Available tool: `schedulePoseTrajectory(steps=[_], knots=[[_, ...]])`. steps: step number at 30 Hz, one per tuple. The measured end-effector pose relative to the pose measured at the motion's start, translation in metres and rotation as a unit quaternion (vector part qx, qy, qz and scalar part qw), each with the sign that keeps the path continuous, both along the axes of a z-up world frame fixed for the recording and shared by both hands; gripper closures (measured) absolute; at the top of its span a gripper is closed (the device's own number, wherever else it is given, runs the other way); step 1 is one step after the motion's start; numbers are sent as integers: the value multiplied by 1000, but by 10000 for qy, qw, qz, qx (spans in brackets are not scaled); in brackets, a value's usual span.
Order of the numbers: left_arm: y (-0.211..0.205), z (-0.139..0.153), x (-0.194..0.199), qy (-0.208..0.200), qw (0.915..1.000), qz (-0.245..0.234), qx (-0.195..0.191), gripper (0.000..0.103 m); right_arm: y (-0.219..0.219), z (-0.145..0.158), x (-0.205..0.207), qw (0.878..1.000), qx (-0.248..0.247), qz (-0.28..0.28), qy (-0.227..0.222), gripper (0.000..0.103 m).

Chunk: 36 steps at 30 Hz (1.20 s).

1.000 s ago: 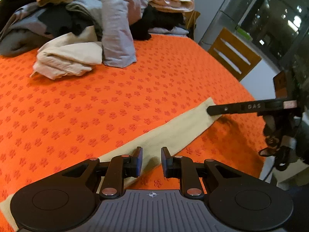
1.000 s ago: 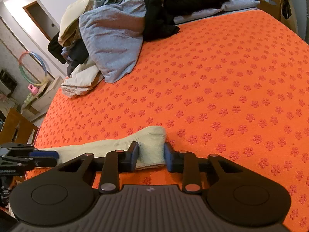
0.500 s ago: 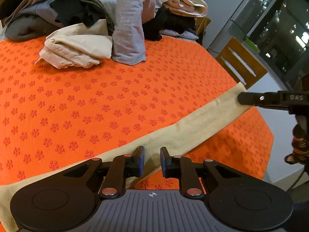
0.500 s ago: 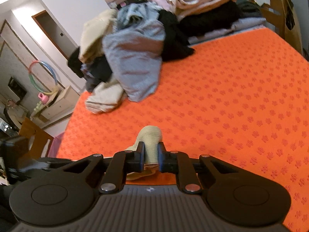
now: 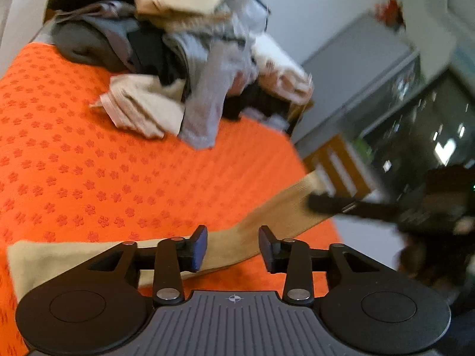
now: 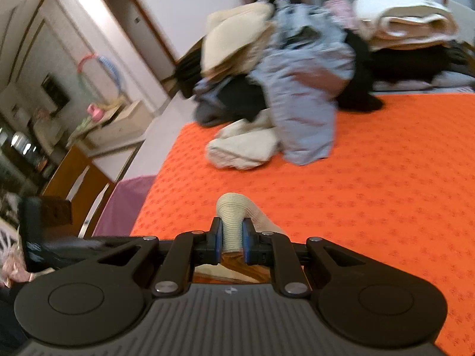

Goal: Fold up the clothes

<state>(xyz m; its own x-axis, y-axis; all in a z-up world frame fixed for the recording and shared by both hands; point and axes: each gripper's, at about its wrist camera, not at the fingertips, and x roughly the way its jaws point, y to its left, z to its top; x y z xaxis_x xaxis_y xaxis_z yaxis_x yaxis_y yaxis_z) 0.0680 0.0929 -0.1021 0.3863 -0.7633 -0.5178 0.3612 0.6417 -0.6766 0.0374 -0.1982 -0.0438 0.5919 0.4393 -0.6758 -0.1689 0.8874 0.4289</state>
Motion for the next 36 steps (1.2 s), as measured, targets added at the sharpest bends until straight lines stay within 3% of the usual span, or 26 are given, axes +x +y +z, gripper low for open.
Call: schedulePoseTrajectory(steps=[5,10,16,31,36], knots=[[23,11,-4,214,9971,382,-630,58,39,-7,16,9988,-53,472,119,87],[50,0,-8,577,9894,1022,-858,58,72,-26,32,9964,-126,799,253,87],[88,-15,-19,828,9809,1622,-690,58,103,-45,42,9932,-108,1094,396,87],[134,-20,-52,933,9674,2325,-358,58,180,-65,53,9783,-296,2027,319,86],[138,-17,-55,894,9664,2386,-334,58,197,-72,53,9739,-494,2201,250,86]])
